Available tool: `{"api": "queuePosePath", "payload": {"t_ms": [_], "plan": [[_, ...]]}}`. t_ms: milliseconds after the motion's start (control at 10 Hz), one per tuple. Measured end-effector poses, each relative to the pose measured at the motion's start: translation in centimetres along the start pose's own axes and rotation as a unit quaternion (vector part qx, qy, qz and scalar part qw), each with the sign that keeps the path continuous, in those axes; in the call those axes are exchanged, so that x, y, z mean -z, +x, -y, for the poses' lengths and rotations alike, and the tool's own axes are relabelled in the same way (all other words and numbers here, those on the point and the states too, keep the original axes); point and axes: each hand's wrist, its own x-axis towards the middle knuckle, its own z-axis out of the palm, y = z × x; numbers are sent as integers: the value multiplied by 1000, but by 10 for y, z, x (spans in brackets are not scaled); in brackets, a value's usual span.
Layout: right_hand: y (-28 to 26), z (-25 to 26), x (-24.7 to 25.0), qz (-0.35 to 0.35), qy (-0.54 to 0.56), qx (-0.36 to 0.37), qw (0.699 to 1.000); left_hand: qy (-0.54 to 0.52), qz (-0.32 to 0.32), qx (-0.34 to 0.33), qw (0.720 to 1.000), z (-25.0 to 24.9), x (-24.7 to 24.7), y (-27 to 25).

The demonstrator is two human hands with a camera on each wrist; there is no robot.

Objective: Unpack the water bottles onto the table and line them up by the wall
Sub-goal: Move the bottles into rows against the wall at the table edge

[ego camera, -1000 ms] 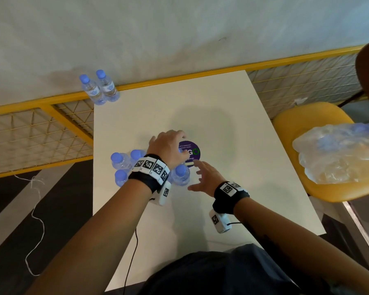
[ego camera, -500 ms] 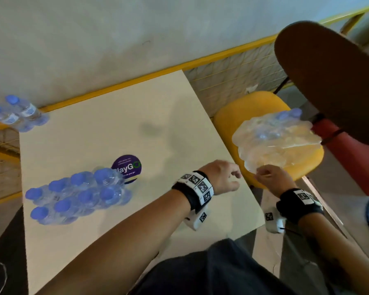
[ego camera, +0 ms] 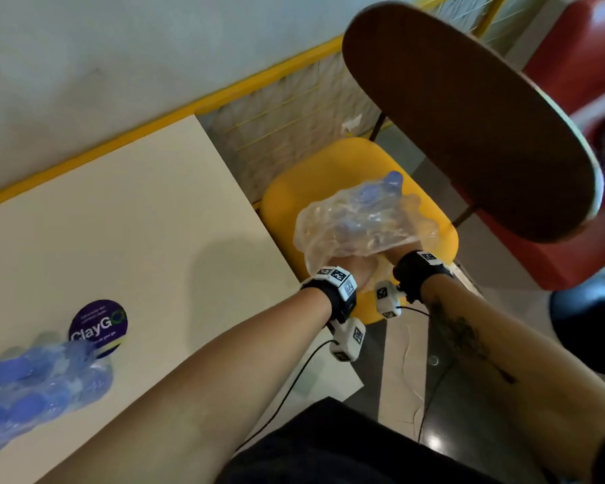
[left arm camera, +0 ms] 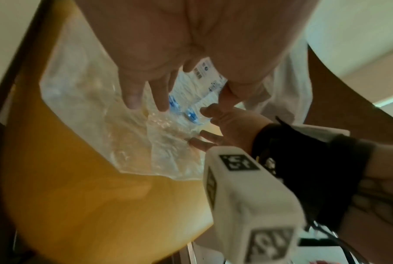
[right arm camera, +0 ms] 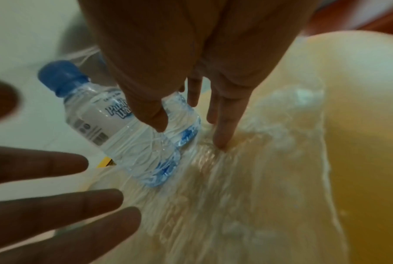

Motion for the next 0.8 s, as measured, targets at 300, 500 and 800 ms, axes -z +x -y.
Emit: {"api": "queuePosePath", "payload": {"t_ms": [300, 500, 800], "plan": [[-51, 27, 25, 55, 208, -90, 972, 136, 41, 26, 990, 0, 7, 76], [-6, 16, 23, 43, 277, -83, 956, 214, 46, 36, 975, 3, 18, 83], [-64, 44, 54, 7, 108, -44, 993, 11, 43, -21, 999, -5, 38, 29]]}}
